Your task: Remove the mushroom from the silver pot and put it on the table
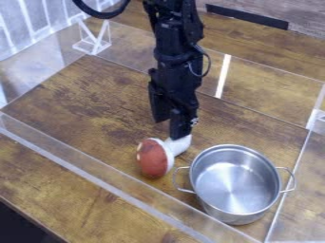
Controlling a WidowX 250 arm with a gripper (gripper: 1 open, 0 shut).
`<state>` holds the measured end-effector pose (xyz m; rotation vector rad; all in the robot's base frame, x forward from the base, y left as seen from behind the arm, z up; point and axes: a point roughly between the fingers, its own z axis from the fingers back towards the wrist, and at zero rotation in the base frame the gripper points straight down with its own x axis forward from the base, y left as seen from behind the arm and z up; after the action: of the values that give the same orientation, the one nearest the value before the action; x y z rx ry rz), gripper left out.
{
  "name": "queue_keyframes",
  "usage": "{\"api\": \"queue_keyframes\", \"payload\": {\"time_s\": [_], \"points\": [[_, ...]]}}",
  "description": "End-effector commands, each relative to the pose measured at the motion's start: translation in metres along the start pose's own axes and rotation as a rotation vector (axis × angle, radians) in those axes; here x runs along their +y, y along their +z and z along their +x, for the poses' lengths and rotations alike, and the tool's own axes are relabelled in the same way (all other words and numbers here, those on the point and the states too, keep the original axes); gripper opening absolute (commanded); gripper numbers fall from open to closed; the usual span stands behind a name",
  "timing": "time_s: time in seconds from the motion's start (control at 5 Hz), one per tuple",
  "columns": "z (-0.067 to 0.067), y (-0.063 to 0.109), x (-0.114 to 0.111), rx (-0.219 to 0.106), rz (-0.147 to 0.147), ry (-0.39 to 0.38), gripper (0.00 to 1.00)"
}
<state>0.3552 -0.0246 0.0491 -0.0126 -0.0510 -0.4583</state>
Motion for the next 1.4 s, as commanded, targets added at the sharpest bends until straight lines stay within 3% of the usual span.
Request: {"api": "queue_keyframes", "payload": {"time_s": [0.0, 0.2, 0.4, 0.8, 1.2], "points": [[-0.009, 0.011, 0.013, -0.035, 0.021, 0.089, 0.0], [-0.012, 0.008, 0.001, -0.037, 0.018, 0.067, 1.0], [-0.013, 0.017, -0.015, -0.049, 0.033, 0.032, 0.0], [-0.006, 0.044, -0.018, -0.063, 0.056, -0.062, 0.0], [-0.009, 0.036, -0.01, -0.061, 0.038, -0.077, 0.0]]}}
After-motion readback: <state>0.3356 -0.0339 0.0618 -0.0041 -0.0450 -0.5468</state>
